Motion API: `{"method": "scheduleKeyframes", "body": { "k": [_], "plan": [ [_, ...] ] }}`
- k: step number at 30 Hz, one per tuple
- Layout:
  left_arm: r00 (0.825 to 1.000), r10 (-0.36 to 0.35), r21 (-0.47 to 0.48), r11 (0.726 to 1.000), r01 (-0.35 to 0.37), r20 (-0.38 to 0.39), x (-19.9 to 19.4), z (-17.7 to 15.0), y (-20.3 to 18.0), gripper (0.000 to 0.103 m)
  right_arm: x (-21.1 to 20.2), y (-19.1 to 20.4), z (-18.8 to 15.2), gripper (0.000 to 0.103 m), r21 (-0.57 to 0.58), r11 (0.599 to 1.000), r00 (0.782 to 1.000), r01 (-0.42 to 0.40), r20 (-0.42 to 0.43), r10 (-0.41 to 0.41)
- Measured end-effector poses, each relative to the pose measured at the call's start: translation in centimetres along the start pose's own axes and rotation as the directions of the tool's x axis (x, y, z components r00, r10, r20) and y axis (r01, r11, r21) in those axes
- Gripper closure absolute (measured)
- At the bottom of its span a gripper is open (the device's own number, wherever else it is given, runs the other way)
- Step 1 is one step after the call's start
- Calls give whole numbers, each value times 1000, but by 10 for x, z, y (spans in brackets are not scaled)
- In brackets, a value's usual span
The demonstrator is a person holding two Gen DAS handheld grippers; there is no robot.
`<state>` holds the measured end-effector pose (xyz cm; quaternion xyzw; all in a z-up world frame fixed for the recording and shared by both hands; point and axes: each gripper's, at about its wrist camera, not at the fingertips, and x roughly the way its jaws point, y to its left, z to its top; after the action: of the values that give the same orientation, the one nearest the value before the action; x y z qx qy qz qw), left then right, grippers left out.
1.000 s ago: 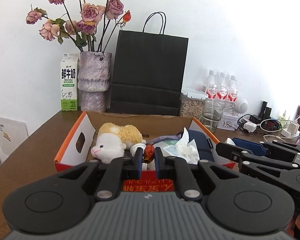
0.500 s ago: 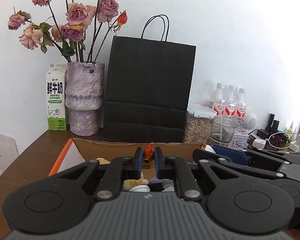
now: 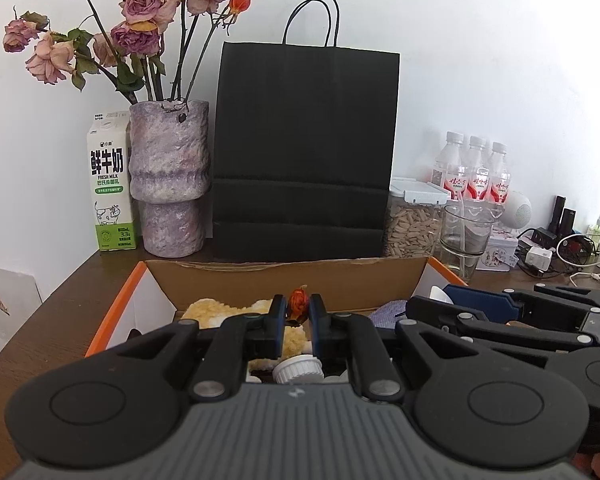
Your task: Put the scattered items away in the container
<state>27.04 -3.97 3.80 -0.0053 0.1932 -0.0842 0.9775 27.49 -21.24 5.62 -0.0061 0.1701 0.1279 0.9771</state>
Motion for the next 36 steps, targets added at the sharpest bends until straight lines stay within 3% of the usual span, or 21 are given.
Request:
{"method": "scheduleKeyframes", "body": {
  "k": [2,4,5,6,8,10,11,12,19,36],
  "plan": [
    [1000,3,3,1000,-3,1,0,-1,-1,90,-1,0,0,75,3,1000,1000,6,3,-6],
    [1000,10,13,1000,-10,8,-1,-1,-1,90,-4,-2,2,59,15,1000,1000,8,10,-8],
    [1000,14,14,1000,-14,13,-1,-1,-1,90,-5,-3,2,37,22,1000,1000,16,19,-16],
    [1000,25,10,1000,-25,18,-2,-1,-1,89,-8,-3,3,25,23,999,998,46,32,-47],
    [999,44,3,999,-44,27,-4,1,2,78,-10,-5,4,16,22,997,997,71,42,-72],
    [995,85,-12,996,-84,43,-7,2,5,37,-13,-11,6,10,51,996,996,75,42,-77],
    [992,116,-21,993,-115,52,-9,3,7,24,-14,-15,7,2,70,994,996,78,40,-81],
    [988,140,-31,990,-138,61,-11,4,10,2,-16,-18,8,0,85,993,996,78,38,-82],
    [988,126,-67,991,-120,90,-37,10,19,0,-33,-14,9,0,81,993,996,83,18,-85],
    [997,75,-79,994,-73,23,-129,-22,19,0,-127,18,-18,0,33,994,994,101,-34,-99]
  ]
}}
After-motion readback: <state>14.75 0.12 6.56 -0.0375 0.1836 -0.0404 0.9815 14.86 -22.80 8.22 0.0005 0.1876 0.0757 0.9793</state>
